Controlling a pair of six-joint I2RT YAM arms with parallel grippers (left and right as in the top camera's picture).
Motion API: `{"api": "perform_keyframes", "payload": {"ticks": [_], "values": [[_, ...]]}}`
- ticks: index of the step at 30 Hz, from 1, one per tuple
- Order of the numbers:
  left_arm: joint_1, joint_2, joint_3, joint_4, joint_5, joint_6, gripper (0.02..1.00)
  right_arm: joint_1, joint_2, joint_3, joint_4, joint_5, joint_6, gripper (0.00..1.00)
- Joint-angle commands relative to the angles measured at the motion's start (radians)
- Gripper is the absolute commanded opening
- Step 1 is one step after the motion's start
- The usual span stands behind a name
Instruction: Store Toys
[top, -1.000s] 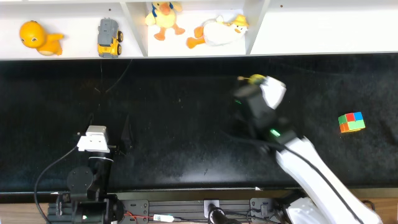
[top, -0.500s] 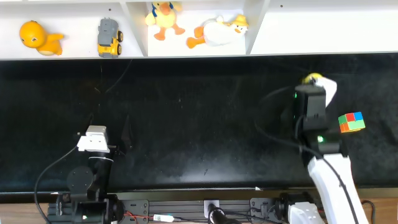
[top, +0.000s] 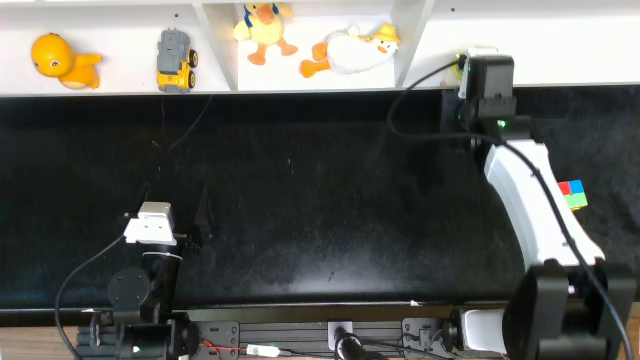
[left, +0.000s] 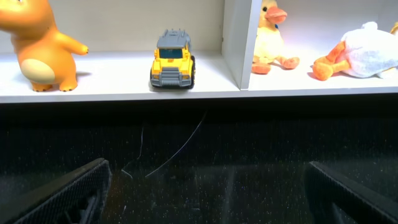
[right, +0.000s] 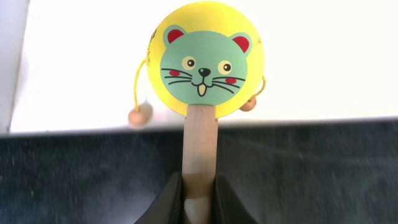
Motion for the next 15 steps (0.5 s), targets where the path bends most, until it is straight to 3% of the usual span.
{"api": "perform_keyframes", "payload": {"ticks": [1, 15], "values": [[-0.005, -0.012, -0.002, -0.005, -0.011, -0.010, 0.998, 0.019, 0.089, 0.099, 0.020, -0.070, -0.038, 0.137], [-0.005, -0.012, -0.002, -0.005, -0.011, -0.010, 0.998, 0.038, 0.266, 0.175, 0.166, -0.102, -0.067, 0.183]]}}
